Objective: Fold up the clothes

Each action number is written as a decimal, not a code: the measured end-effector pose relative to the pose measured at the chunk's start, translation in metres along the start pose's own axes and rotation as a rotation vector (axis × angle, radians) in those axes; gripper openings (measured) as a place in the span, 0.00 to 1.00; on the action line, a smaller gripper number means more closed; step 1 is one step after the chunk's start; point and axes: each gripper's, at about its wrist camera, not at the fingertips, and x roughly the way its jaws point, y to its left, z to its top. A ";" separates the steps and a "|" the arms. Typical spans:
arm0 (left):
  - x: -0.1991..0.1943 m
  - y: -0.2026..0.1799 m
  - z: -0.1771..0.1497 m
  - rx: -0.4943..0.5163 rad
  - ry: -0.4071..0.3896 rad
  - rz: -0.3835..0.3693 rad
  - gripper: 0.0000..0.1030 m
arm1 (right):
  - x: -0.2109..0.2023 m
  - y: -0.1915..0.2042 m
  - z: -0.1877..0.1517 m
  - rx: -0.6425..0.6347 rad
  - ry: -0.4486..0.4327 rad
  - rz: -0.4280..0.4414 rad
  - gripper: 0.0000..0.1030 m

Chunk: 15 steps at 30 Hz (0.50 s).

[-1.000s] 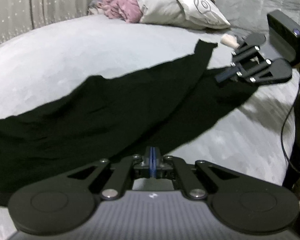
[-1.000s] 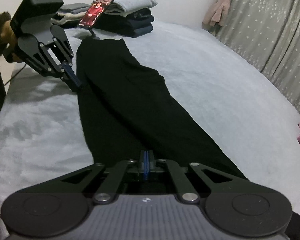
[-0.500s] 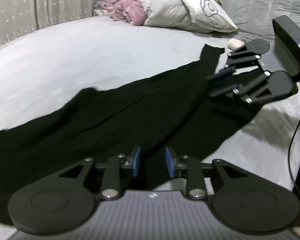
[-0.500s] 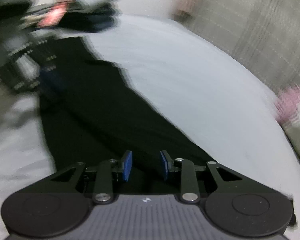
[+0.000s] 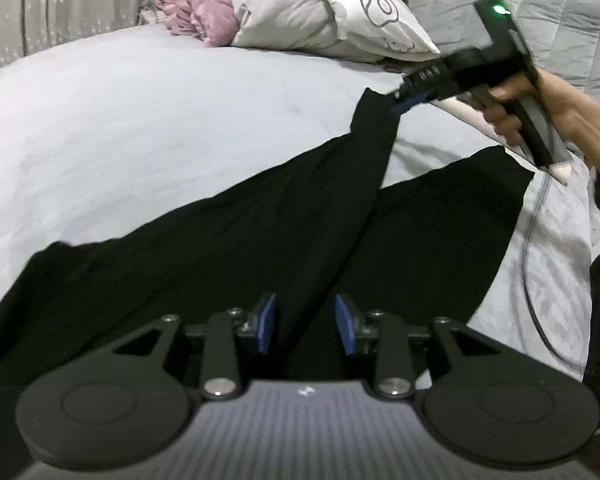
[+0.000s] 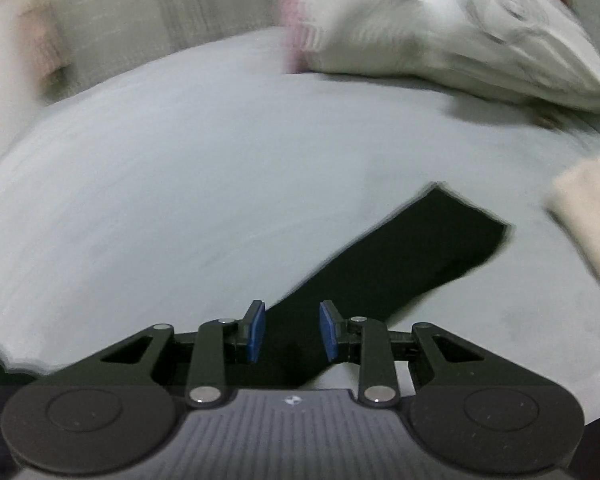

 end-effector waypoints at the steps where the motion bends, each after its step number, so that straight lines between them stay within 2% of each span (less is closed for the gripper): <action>1: 0.004 0.000 0.002 0.001 0.001 -0.011 0.34 | 0.006 -0.008 0.009 0.039 0.003 -0.019 0.29; 4: 0.011 -0.003 0.006 0.019 0.004 -0.032 0.33 | 0.023 -0.026 0.029 0.132 0.009 -0.065 0.29; 15: 0.018 0.002 0.013 0.021 0.003 -0.048 0.32 | 0.090 -0.037 0.061 0.266 0.037 -0.205 0.29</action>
